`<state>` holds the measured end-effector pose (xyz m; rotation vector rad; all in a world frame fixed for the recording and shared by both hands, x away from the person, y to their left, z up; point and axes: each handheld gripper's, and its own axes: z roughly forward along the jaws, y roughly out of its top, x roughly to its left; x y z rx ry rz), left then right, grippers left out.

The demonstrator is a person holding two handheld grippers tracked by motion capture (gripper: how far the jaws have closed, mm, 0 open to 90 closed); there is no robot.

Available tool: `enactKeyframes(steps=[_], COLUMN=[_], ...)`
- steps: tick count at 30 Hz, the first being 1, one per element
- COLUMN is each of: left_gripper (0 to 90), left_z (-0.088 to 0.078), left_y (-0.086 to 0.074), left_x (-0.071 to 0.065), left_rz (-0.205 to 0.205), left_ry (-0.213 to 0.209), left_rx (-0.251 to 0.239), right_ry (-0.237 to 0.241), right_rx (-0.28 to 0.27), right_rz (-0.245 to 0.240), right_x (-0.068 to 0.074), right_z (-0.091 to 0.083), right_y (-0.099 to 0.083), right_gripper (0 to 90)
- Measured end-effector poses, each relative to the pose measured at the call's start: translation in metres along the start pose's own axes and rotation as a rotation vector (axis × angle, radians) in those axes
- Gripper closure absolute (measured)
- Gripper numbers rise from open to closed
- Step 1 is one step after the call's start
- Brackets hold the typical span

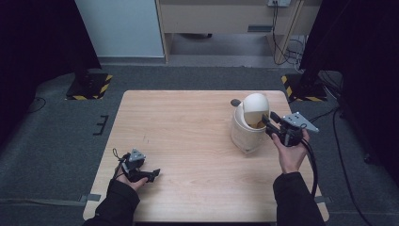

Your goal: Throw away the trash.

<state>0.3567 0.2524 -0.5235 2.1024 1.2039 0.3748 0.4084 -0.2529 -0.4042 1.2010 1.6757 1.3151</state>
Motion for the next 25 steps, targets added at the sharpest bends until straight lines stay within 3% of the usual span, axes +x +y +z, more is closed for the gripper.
enactKeyframes(steps=[3, 10, 17, 22, 25], left_gripper=[15.4, 13.8, 10.7, 6.9, 3.2], left_z=[0.000, 0.001, 0.001, 0.005, 0.008], left_y=[0.000, -0.002, -0.004, -0.005, -0.007], left_x=[0.001, 0.005, 0.007, 0.007, 0.009], left_rz=[-0.007, -0.010, -0.012, 0.019, 0.045], left_ry=[0.005, 0.022, 0.037, 0.053, 0.059], left_rx=[0.005, 0.017, 0.011, 0.001, -0.010], right_ry=[-0.007, -0.016, -0.056, -0.054, -0.040], right_rx=[0.005, 0.121, 0.277, 0.413, 0.466], right_rz=[0.016, 0.029, 0.074, 0.058, 0.043], right_x=[-0.009, -0.024, -0.043, -0.054, -0.058], right_z=[-0.011, -0.026, -0.026, -0.021, -0.018], right_y=[-0.007, -0.042, -0.077, -0.100, -0.111], right_gripper=[44.1, 28.4, 23.6, 21.4, 20.0])
